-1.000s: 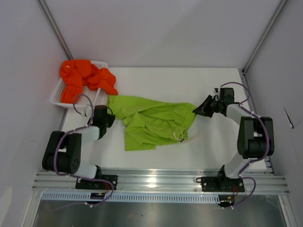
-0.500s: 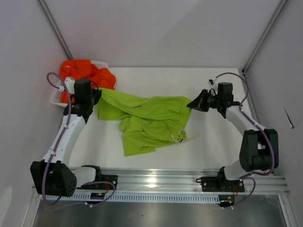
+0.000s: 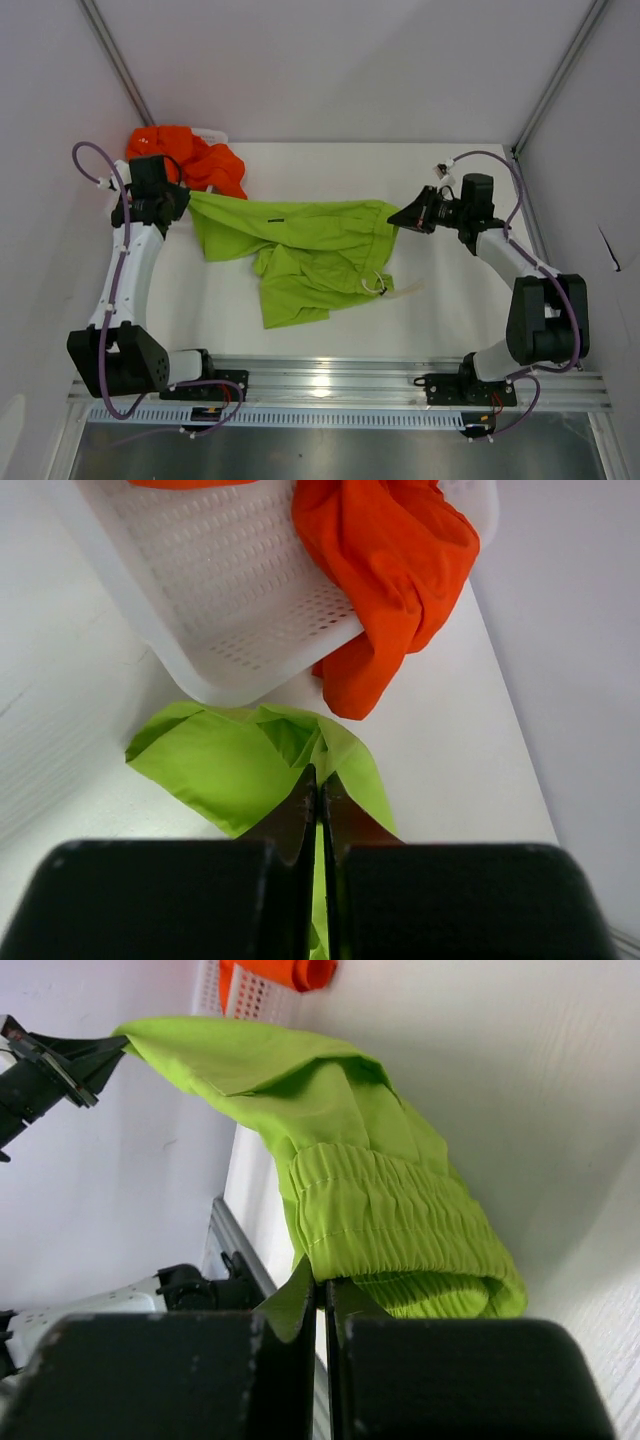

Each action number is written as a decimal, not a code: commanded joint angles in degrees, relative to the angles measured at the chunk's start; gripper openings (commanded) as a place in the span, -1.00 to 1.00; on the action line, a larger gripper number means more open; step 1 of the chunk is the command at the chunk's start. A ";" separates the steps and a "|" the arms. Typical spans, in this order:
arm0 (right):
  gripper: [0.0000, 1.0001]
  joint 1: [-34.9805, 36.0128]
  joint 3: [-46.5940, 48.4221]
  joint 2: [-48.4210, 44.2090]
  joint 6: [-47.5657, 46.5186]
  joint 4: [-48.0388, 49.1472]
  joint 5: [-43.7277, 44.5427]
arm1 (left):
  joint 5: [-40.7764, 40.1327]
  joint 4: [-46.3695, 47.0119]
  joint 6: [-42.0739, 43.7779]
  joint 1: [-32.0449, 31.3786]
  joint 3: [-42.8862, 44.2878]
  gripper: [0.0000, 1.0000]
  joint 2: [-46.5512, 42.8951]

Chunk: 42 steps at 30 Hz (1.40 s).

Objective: Fold and stack the shorts
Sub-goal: Flatten the shorts out

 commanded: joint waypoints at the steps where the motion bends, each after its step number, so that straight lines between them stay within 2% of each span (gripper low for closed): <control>1: -1.00 -0.21 1.85 4.86 2.19 -2.75 -3.85 | 1.31 -2.44 3.42 1.36 3.67 -1.00 1.14; 3: -1.00 -0.03 4.04 7.24 0.10 -9.95 -2.98 | 1.13 -4.19 4.39 1.36 4.03 -1.00 1.58; 7: -1.00 -0.56 4.67 5.93 -2.20 -18.15 1.68 | 1.13 -6.47 4.31 1.27 2.97 -1.00 0.71; 11: -1.00 -2.75 6.07 7.06 -0.10 -18.87 5.20 | 1.92 -3.07 3.43 1.27 -3.07 -1.00 -0.87; 13: -1.00 -2.93 8.70 10.75 0.61 -18.52 5.29 | 2.97 -0.52 3.25 1.27 -4.32 -1.00 0.08; 17: -1.00 -3.20 11.34 17.52 3.23 -15.80 5.82 | 4.82 1.51 2.55 0.14 -3.01 -1.00 7.45; 24: -1.00 -3.64 11.70 24.65 9.92 -4.91 5.38 | 2.19 5.12 0.09 -4.43 4.46 -1.00 17.21; 32: -1.00 -5.75 12.84 25.79 7.47 -3.58 6.70 | 1.31 0.11 -1.23 -5.05 22.55 -1.00 29.08; 36: -1.00 -5.66 12.05 25.44 7.38 3.79 4.59 | 1.48 -0.51 -1.32 -5.05 26.43 -1.00 31.64; 38: -0.89 -5.22 11.96 25.53 7.46 5.73 3.62 | 1.39 -0.59 -1.32 -4.97 27.14 -1.00 32.25; 39: -0.78 -5.04 12.05 25.70 7.38 6.78 3.79 | 1.39 -0.59 -1.32 -5.05 27.75 -1.00 32.43; 40: -0.56 -4.78 12.05 25.79 7.20 7.40 3.88 | 1.48 -0.68 -1.32 -5.05 27.93 -1.00 32.61; 42: -0.43 -4.34 11.96 26.32 6.94 9.24 4.84 | 1.57 -0.42 -1.14 -5.14 28.20 -1.00 33.05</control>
